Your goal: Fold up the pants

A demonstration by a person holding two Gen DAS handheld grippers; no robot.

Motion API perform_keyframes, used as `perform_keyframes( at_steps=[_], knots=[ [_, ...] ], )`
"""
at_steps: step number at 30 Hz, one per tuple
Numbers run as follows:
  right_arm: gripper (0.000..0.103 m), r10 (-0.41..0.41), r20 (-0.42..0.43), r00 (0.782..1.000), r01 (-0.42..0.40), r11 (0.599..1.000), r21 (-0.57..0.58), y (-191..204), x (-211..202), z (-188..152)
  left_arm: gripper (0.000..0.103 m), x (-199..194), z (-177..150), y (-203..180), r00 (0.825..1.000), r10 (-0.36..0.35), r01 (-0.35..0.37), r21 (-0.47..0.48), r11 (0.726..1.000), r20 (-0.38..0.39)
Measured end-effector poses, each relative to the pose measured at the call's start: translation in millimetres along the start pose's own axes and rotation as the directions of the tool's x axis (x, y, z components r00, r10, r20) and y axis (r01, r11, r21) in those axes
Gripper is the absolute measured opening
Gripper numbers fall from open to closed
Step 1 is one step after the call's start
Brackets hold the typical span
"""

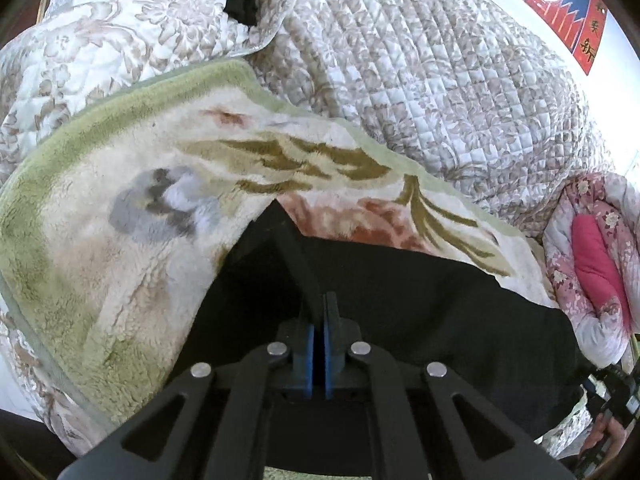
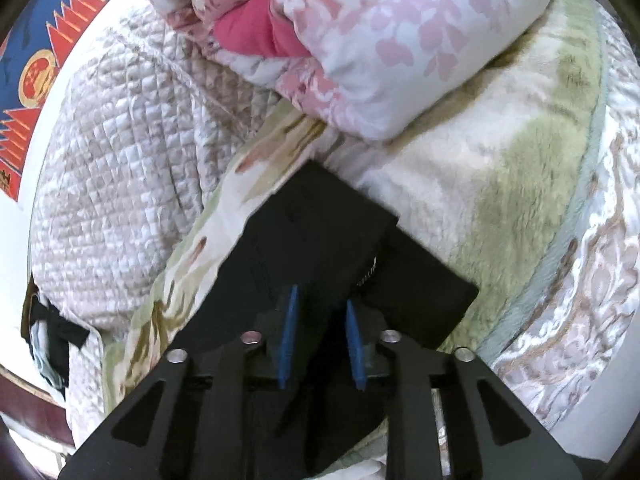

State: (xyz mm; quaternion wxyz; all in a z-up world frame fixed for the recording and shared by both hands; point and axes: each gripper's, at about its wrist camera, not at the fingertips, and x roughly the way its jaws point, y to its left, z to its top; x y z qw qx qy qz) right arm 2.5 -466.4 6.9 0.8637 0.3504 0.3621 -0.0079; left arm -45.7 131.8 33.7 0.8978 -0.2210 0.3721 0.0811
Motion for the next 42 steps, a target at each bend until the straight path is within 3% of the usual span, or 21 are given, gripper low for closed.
perform_keyframes(
  at_steps=[1,5,6,7,8,9,18,20,24,28,30,33,37,39,42],
  knots=[
    [0.046,-0.007,-0.012,1.000,0.007,1.000,-0.013,0.5,3.3,2.7,0.004,2.4,-0.5,0.6,1.000,0.005,-0.005,0.003,1.000,-0.005],
    [0.046,0.017,-0.032,0.999,-0.017,1.000,0.012,-6.2,14.4,7.2,0.004,10.3,-3.8,4.3,0.999,0.002,-0.002,-0.011,1.000,-0.032],
    [0.041,0.011,-0.017,1.000,-0.011,1.000,0.003,-5.7,12.5,6.4,0.004,11.8,-4.6,5.7,0.999,0.000,-0.001,-0.016,1.000,-0.038],
    [0.024,0.002,-0.010,1.000,-0.002,1.000,-0.005,-5.1,11.4,6.0,0.004,13.5,-5.1,7.0,0.999,-0.006,0.005,-0.022,1.000,-0.047],
    [0.016,-0.002,-0.008,1.000,0.001,1.000,-0.007,-5.1,11.5,5.9,0.004,14.4,-5.7,7.8,0.999,-0.006,0.005,-0.027,1.000,-0.051],
    [0.015,0.001,-0.014,1.000,-0.001,1.000,0.002,-6.5,12.9,5.7,0.005,15.1,-6.3,8.2,0.998,-0.004,0.002,-0.028,1.000,-0.055],
    [0.015,-0.015,-0.017,1.000,0.014,1.000,-0.013,-4.7,14.7,4.9,0.009,25.1,-12.8,14.5,0.994,-0.020,0.012,-0.077,0.997,-0.105],
    [0.015,-0.019,-0.015,1.000,0.018,1.000,-0.021,-3.4,14.7,5.1,0.009,28.4,-10.9,11.5,0.996,0.007,-0.011,-0.051,0.999,-0.094],
    [0.011,-0.002,0.000,1.000,0.002,0.999,-0.052,3.2,8.5,8.4,0.004,19.0,-7.9,2.4,0.997,0.055,-0.056,-0.014,0.998,-0.052],
    [0.008,0.059,0.021,0.998,-0.058,0.996,-0.064,11.5,-13.0,8.5,0.004,-27.4,-1.6,1.1,0.997,0.047,-0.047,-0.006,0.999,0.057],
    [0.008,0.008,0.005,1.000,-0.008,0.998,-0.067,8.3,-14.0,4.3,0.004,-42.0,-0.9,3.9,0.995,0.049,-0.050,0.010,0.999,0.086],
    [0.008,-0.021,-0.043,0.999,0.021,1.000,-0.015,-5.0,-8.2,0.1,0.004,-38.3,-7.5,14.5,0.996,0.070,-0.070,0.002,0.998,0.048],
    [0.008,-0.028,-0.032,0.999,0.027,0.999,-0.045,2.4,-17.8,-1.2,0.004,-17.6,-24.4,25.4,0.994,0.088,-0.090,-0.035,0.995,-0.066],
    [0.008,-0.015,-0.018,1.000,0.014,0.999,-0.046,2.1,-27.2,-0.5,0.004,-26.2,-25.5,23.7,0.996,0.079,-0.080,-0.040,0.996,-0.042],
    [0.008,-0.081,-0.055,0.995,0.079,0.996,-0.050,-1.9,-16.9,0.1,0.004,-32.9,-23.5,15.1,0.996,0.089,-0.089,0.020,0.996,0.001]
  ],
)
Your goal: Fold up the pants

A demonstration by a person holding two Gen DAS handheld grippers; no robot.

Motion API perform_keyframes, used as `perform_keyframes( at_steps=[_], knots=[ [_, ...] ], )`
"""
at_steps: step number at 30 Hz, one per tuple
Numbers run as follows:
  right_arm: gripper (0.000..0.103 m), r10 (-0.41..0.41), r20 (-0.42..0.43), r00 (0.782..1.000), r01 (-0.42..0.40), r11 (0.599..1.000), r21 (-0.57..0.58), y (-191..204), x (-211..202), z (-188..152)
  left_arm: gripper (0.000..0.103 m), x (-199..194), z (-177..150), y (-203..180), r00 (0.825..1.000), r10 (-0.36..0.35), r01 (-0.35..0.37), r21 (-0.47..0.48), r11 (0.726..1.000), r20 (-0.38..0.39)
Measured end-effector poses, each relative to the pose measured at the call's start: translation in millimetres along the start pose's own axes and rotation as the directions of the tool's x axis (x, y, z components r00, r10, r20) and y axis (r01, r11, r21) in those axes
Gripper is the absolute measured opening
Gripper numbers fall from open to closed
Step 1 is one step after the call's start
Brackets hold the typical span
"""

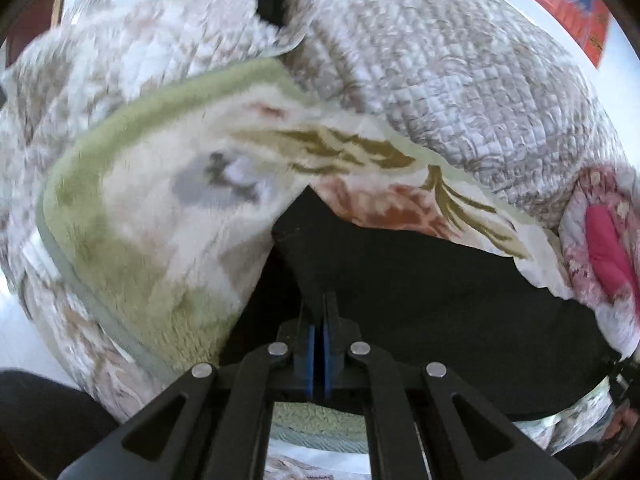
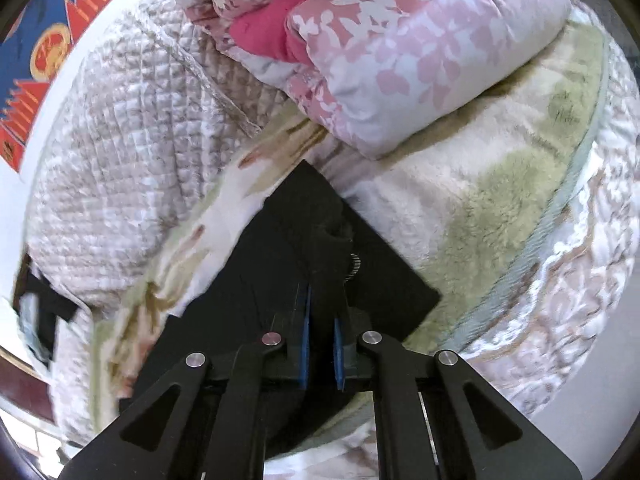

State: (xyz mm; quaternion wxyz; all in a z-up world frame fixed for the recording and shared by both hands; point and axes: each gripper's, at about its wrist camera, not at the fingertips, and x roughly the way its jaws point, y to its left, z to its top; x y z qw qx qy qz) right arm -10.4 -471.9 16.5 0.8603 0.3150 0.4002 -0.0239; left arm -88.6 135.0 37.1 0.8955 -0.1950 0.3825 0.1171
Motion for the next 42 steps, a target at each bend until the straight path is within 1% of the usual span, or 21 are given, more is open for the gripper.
perform_keyframes(
  at_steps=[1,4,8,10,12,15,17,20,21,25,27,29,31,32,33,34,35,37,38,40,42],
  knots=[
    [0.008,-0.009,-0.022,1.000,0.009,1.000,0.016,-1.5,4.1,0.0,0.004,5.0,-0.7,-1.2,1.000,0.019,-0.019,0.014,1.000,-0.012],
    [0.009,-0.025,-0.011,1.000,0.025,1.000,0.016,0.1,-0.1,-3.5,0.004,16.2,-6.1,3.9,0.997,0.033,-0.033,0.006,0.999,-0.073],
    [0.011,-0.031,-0.005,1.000,0.031,0.999,0.025,0.3,-6.5,-7.2,0.009,16.0,-5.9,3.3,0.996,0.042,-0.041,0.013,0.999,-0.075],
    [0.025,-0.092,0.053,0.994,0.090,0.995,0.034,-0.5,-23.1,-7.8,0.009,7.2,-1.8,7.9,0.997,0.067,-0.067,-0.010,0.998,-0.049],
    [0.029,-0.144,0.161,0.976,0.142,0.990,0.025,2.3,-46.0,-5.9,0.009,-4.6,2.9,12.6,0.994,0.107,-0.107,-0.023,0.994,0.004],
    [0.030,-0.116,0.238,0.964,0.134,0.989,-0.060,14.0,-60.0,-5.2,0.009,-18.8,13.1,12.0,0.987,0.144,-0.144,-0.013,0.990,0.076],
    [0.036,-0.063,0.206,0.977,0.101,0.978,-0.182,35.0,-48.0,-8.8,0.009,-18.6,19.9,2.7,0.991,0.100,-0.102,0.013,0.995,0.087],
    [0.037,0.024,0.063,0.998,-0.001,0.937,-0.348,68.3,-10.9,-22.0,0.010,-5.3,24.4,-23.1,0.998,0.015,-0.020,0.073,0.997,0.060],
    [0.037,0.038,0.004,0.999,-0.033,0.910,-0.414,82.1,6.4,-27.6,0.010,0.6,25.0,-32.7,0.999,-0.017,0.013,0.096,0.995,0.044],
    [0.037,0.003,-0.042,0.999,-0.026,0.835,-0.550,108.2,44.0,-28.7,0.010,27.3,27.4,-70.2,0.995,-0.097,0.098,0.201,0.975,-0.014],
    [0.037,-0.032,-0.006,0.999,0.023,0.831,-0.556,107.6,54.4,-16.4,0.010,41.1,28.6,-84.8,0.994,-0.105,0.107,0.255,0.961,-0.024],
    [0.037,-0.086,0.044,0.995,0.096,0.853,-0.513,96.1,62.0,3.5,0.013,61.8,31.1,-88.6,0.996,-0.081,0.088,0.287,0.954,-0.037],
    [0.031,-0.148,0.062,0.987,0.161,0.898,-0.409,70.0,70.0,26.8,0.013,87.2,31.7,-79.9,0.997,-0.010,0.029,0.264,0.964,-0.072],
    [0.025,-0.120,0.043,0.992,0.127,0.928,-0.351,59.4,69.0,35.5,0.013,100.9,31.3,-69.2,0.993,0.020,0.006,0.225,0.974,-0.113],
    [0.019,-0.122,0.071,0.990,0.138,0.935,-0.327,57.2,62.4,40.1,0.013,106.3,30.6,-59.7,0.991,0.012,0.013,0.184,0.983,-0.131],
    [0.019,-0.164,0.125,0.978,0.198,0.917,-0.345,59.8,56.0,39.4,0.013,104.6,32.2,-53.0,0.993,-0.023,0.040,0.146,0.988,-0.115],
    [0.019,-0.182,0.186,0.966,0.241,0.895,-0.375,65.0,48.3,37.6,0.013,102.5,33.8,-51.8,0.994,-0.010,0.026,0.144,0.989,-0.111],
    [0.019,-0.108,0.164,0.981,0.165,0.904,-0.393,71.1,47.4,38.6,0.015,97.2,36.4,-53.2,0.997,-0.003,0.015,0.149,0.989,-0.081],
    [0.019,-0.109,0.150,0.983,0.162,0.899,-0.406,74.9,53.1,40.4,0.017,96.2,37.3,-53.5,0.997,-0.006,0.016,0.149,0.989,-0.072],
    [0.019,-0.183,0.119,0.976,0.216,0.881,-0.421,78.7,78.1,47.3,0.017,99.5,40.6,-51.3,0.998,0.007,0.002,0.144,0.990,-0.062],
    [0.019,-0.231,0.107,0.967,0.255,0.880,-0.401,73.8,94.1,53.6,0.018,108.9,44.8,-44.9,0.997,0.047,-0.037,0.137,0.990,-0.066]
  ],
)
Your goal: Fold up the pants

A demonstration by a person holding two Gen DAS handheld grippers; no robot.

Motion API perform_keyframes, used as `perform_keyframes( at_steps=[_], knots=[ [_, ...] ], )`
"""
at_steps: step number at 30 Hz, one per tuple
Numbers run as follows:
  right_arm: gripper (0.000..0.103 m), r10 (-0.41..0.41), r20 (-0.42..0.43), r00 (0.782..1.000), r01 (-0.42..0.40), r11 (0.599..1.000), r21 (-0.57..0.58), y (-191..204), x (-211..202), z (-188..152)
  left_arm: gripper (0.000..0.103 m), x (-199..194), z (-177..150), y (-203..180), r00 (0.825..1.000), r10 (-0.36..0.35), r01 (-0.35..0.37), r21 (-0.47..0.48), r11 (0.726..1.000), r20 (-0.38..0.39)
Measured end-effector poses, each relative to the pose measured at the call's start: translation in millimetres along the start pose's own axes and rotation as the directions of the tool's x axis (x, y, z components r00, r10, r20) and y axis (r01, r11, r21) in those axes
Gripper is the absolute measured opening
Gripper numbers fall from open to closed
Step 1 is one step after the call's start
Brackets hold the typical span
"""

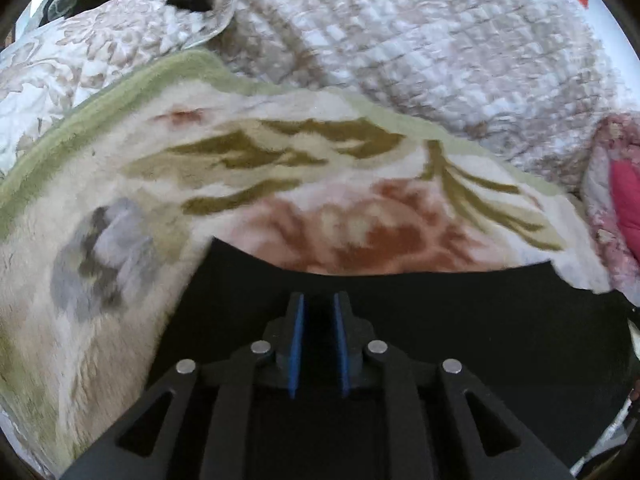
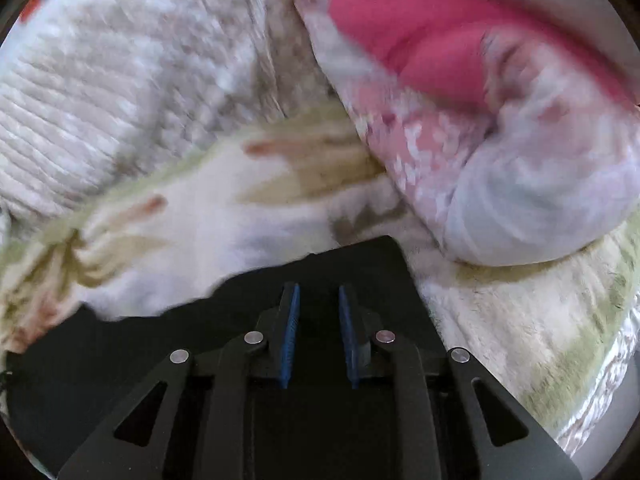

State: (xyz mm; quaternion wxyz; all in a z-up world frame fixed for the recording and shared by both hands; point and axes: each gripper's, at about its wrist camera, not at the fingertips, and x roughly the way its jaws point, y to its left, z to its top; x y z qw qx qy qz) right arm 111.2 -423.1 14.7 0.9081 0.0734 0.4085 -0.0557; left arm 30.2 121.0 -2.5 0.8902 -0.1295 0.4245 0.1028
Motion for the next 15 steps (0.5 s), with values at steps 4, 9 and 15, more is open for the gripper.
perform_keyframes(
  at_steps=[4,9,15],
  knots=[
    [0.021,-0.036,0.062,0.997,0.038,0.999,-0.028,7.0,-15.2,-0.4,0.018,0.3,6.3,17.1,1.000,-0.009,0.010,-0.068,0.998,0.008],
    [0.026,0.071,0.124,0.990,-0.062,0.995,-0.074,20.8,-37.7,-15.0,0.018,-16.9,5.0,16.9,0.999,-0.008,0.012,-0.076,0.997,0.048],
    [0.028,0.080,0.096,0.992,-0.075,0.996,-0.055,21.5,-56.0,-50.6,0.022,-41.5,-10.2,-9.9,0.994,-0.066,0.063,0.034,0.997,0.088]
  ],
)
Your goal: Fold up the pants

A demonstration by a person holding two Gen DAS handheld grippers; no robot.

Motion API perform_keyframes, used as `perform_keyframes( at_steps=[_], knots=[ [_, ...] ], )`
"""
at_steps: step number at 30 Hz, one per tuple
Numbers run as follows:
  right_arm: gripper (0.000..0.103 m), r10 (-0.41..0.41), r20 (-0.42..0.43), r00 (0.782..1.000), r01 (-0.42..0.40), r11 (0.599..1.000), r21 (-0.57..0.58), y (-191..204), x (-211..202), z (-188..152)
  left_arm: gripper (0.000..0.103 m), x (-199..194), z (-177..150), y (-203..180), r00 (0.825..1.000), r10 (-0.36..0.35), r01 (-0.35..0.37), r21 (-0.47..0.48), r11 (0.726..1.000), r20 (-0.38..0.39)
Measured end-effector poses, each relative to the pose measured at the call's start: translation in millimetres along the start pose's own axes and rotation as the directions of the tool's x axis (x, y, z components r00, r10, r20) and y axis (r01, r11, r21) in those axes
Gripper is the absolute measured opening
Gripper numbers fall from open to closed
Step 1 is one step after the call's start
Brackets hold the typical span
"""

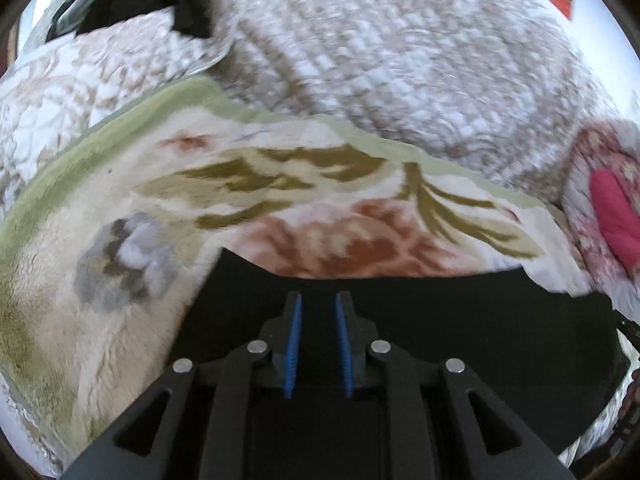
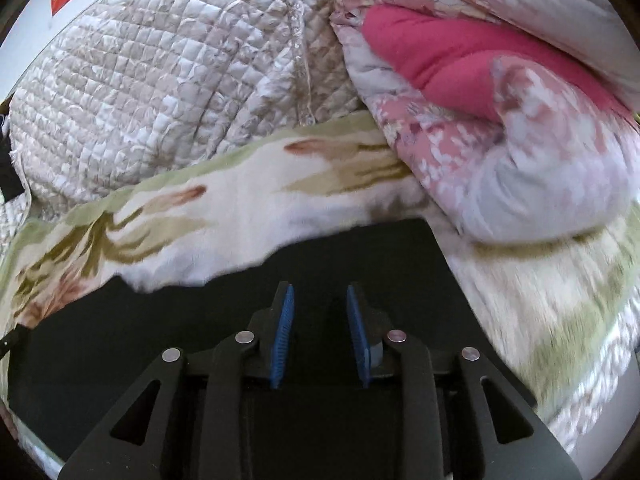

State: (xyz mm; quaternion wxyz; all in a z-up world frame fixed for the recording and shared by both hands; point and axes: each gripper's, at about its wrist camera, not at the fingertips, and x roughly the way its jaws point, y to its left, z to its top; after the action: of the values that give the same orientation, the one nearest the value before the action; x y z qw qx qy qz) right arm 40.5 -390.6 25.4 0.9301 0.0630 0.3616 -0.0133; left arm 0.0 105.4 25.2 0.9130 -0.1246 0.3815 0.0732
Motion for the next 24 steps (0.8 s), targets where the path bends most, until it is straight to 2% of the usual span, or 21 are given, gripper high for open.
perform_keyframes(
  at_steps=[2,3,5,7,9,12,15,19,22,24],
  knots=[
    [0.028,-0.027,-0.019,0.999,0.027,1.000,0.002,-3.0,-5.1,-12.7,0.025,-3.1,-4.7,-7.3,1.000,-0.013,0.013,0.029,0.999,-0.006],
    [0.029,-0.067,-0.044,0.997,0.067,0.998,-0.005,-6.4,-4.8,-21.1,0.025,-3.1,-7.7,-10.0,1.000,-0.025,0.025,0.038,0.999,-0.015],
    [0.029,-0.053,-0.046,0.998,0.054,0.998,0.018,-13.4,-10.5,-27.2,0.025,-2.5,-12.4,-13.8,0.998,-0.039,0.040,0.041,0.998,-0.040],
    [0.030,-0.111,-0.020,0.994,0.112,0.993,0.037,-17.5,-20.3,-27.6,0.025,-3.2,-15.7,-16.3,0.997,-0.049,0.052,0.041,0.998,-0.056],
    [0.030,-0.069,0.025,0.997,0.067,0.994,0.086,-24.4,-32.2,-30.5,0.025,-8.2,-19.9,-16.9,0.997,-0.059,0.061,0.040,0.997,-0.051],
    [0.031,-0.094,-0.048,0.994,0.099,0.991,0.092,-27.3,-19.6,-34.9,0.031,-12.6,-31.2,-14.9,0.996,-0.068,0.070,0.023,0.997,-0.062],
    [0.031,-0.115,0.036,0.993,0.112,0.991,0.069,-18.2,-34.6,-31.9,0.031,-8.9,-42.2,-13.2,0.992,-0.067,0.068,0.011,0.998,-0.104],
    [0.031,-0.031,0.117,0.993,0.027,0.999,0.036,-1.9,-47.5,-29.7,0.031,-27.4,-46.2,-5.8,0.997,-0.061,0.060,-0.020,0.998,-0.050],
    [0.031,0.075,0.074,0.994,-0.073,0.997,-0.028,20.5,-39.4,-33.3,0.031,-40.2,-49.8,5.8,1.000,-0.018,0.018,-0.039,0.999,-0.002],
    [0.031,0.140,0.034,0.989,-0.138,0.988,-0.071,39.8,-34.1,-40.3,0.031,-42.5,-50.4,14.7,1.000,-0.009,0.009,-0.051,0.999,0.003]
  ],
)
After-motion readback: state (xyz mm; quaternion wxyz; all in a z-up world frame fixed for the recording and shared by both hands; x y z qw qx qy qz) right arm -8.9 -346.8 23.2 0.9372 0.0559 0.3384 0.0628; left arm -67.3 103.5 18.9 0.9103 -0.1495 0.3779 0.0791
